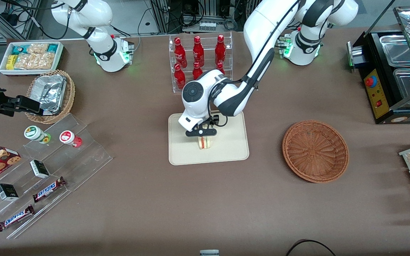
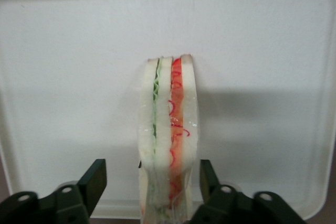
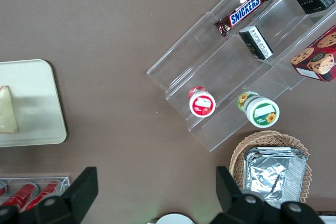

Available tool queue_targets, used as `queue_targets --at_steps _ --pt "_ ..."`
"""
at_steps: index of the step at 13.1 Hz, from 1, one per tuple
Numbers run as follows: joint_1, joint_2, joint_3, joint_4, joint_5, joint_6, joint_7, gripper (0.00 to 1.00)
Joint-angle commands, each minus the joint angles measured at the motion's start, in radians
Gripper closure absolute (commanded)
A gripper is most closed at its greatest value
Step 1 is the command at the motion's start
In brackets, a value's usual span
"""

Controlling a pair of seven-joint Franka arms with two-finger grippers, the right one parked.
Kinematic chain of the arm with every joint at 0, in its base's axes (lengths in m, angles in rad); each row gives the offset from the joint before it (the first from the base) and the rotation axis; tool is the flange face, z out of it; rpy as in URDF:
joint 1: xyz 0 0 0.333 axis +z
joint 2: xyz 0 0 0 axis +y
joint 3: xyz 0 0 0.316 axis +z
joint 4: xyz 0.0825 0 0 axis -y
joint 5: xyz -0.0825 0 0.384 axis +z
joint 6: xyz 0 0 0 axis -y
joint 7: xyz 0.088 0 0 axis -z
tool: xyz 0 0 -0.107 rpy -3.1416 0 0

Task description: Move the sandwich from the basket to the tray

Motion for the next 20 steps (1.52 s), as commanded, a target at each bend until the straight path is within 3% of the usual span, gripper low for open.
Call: queue_targets --at_steps 1,6,10,15,20 --pt "0.053 -0.128 0.009 -0.007 -0.009 -0.065 -0.016 0.00" --pt "0.215 -0.304 0.009 -0.015 0.006 -0.216 0.021 0.00" --pt "0.393 -0.419 0.009 -0.028 0.007 -0.368 0.238 0.00" --pt "0.554 -0.652 0.009 -0.243 0.001 -0.370 0.493 0.00" --pt "0.711 -0.763 0.011 -0.300 -0.041 -0.433 0.741 0.00"
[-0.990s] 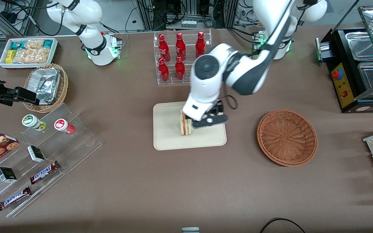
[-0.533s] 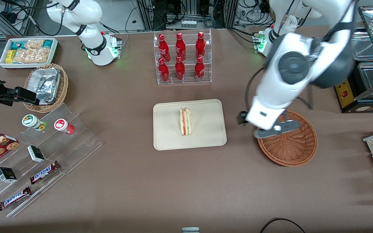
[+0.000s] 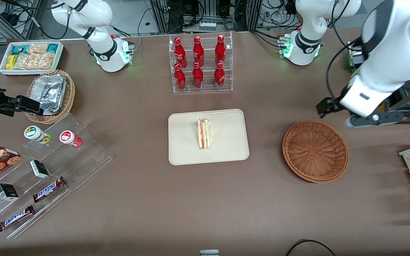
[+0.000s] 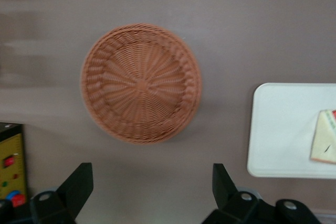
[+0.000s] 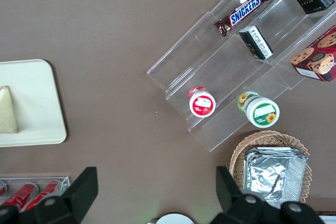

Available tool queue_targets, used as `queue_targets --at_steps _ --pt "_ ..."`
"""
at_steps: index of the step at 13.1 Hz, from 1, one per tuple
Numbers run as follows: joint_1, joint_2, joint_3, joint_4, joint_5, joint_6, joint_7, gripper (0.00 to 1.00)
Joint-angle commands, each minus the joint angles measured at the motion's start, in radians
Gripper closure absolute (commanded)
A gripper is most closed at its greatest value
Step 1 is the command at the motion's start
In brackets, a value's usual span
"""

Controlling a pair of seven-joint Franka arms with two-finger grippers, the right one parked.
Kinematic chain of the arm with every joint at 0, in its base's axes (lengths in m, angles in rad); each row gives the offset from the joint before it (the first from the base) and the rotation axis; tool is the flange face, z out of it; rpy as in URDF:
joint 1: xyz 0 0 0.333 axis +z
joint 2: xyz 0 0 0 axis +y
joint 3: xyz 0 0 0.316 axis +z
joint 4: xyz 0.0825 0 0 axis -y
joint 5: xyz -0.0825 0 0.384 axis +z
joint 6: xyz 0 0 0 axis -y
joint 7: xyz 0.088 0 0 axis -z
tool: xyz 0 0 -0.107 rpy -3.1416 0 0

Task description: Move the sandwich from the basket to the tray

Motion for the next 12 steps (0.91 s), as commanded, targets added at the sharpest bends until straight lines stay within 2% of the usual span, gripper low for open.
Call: queue_targets --at_steps 1,7,10,12 --pt "0.067 -0.072 -0.012 -0.063 -0.043 -0.015 0.107 0.00" --pt "0.087 -0.080 0.036 -0.054 -0.035 -0.013 0.203 0.00" --pt "0.086 -0.012 0.033 0.048 -0.028 -0.027 0.209 0.00" --pt "0.087 -0.006 0.033 0.059 -0.014 -0.044 0.213 0.00"
